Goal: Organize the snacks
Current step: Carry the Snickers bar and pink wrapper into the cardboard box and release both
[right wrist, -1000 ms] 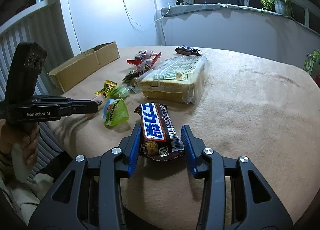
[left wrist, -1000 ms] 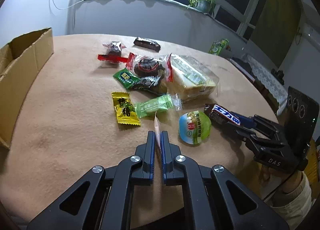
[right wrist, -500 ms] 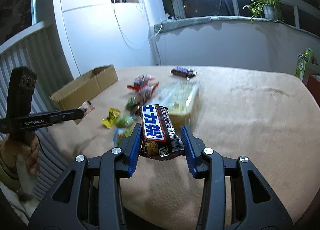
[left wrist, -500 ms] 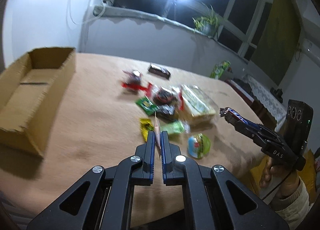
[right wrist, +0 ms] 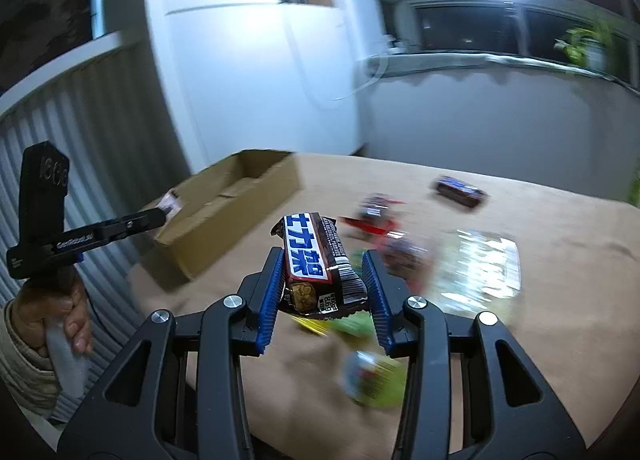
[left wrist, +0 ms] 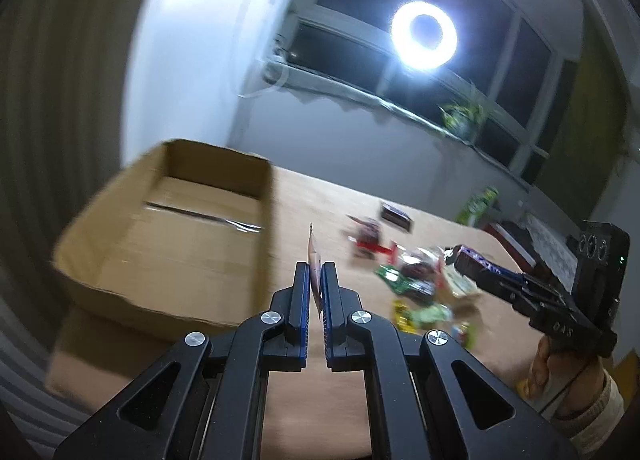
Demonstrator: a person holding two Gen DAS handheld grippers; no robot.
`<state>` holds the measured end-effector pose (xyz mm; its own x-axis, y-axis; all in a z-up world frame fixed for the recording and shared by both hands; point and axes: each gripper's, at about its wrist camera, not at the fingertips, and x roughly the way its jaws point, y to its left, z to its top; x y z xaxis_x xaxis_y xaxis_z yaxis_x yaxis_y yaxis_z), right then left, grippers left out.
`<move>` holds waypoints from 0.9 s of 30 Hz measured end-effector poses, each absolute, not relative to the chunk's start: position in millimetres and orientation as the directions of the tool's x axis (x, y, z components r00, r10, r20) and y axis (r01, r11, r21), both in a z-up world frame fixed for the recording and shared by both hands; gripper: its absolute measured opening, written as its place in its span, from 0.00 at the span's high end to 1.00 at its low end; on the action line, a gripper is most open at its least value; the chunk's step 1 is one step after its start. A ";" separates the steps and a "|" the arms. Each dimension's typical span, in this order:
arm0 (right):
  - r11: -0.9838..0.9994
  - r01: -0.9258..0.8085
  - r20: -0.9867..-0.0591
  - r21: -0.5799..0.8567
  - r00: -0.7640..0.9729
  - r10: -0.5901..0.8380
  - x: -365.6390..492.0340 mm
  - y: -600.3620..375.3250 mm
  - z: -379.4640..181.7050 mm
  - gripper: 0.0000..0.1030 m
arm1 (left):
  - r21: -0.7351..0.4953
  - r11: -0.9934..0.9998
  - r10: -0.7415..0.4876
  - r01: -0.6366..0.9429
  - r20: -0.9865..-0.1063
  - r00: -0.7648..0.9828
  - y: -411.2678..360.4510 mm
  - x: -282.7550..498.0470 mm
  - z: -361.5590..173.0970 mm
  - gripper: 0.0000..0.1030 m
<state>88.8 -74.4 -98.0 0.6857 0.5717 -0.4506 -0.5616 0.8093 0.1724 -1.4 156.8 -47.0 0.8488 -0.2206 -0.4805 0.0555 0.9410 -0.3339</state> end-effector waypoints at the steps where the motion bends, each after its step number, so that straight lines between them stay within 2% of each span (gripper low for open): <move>1: 0.799 -0.578 -0.454 0.169 0.673 0.583 90.1 -60.9 -96.9 0.60 | -0.338 0.940 -0.206 0.038 -0.479 0.853 166.1 -1.8 -48.1 0.96; 11: 0.662 -0.733 -0.479 0.158 0.530 0.700 120.4 80.7 -88.3 0.60 | -0.383 0.922 -0.142 -0.057 -0.470 0.871 230.5 5.3 -55.1 0.96; 15: 0.643 -0.751 -0.466 0.150 0.520 0.716 137.3 117.7 -84.1 0.59 | -0.355 0.932 -0.118 -0.071 -0.484 0.867 239.6 19.9 -58.0 0.94; 17: 0.662 -0.737 -0.475 0.139 0.537 0.697 149.6 134.3 -87.9 0.47 | -0.302 0.946 -0.061 -0.120 -0.529 0.847 239.3 28.4 -63.4 0.83; 18: 0.672 -0.729 -0.494 0.131 0.540 0.681 153.6 139.3 -91.5 0.41 | -0.293 0.947 -0.046 -0.134 -0.535 0.843 240.0 28.1 -65.0 0.68; 19: 0.684 -0.719 -0.495 0.123 0.553 0.671 153.6 138.6 -92.9 0.39 | -0.287 0.946 -0.029 -0.152 -0.541 0.840 240.0 26.2 -67.3 0.57; 20: 0.693 -0.712 -0.489 0.115 0.567 0.663 151.0 135.7 -94.4 0.38 | -0.286 0.945 -0.021 -0.159 -0.539 0.842 239.7 23.1 -68.0 0.39; 21: 0.701 -0.706 -0.491 0.106 0.576 0.654 147.5 131.2 -96.6 0.34 | -0.287 0.944 -0.017 -0.162 -0.533 0.846 240.0 20.6 -67.9 0.34; 27: 0.737 -0.667 -0.503 0.107 0.603 0.619 119.9 98.6 -105.1 0.33 | -0.306 0.940 -0.034 -0.154 -0.529 0.848 232.2 8.1 -66.3 0.33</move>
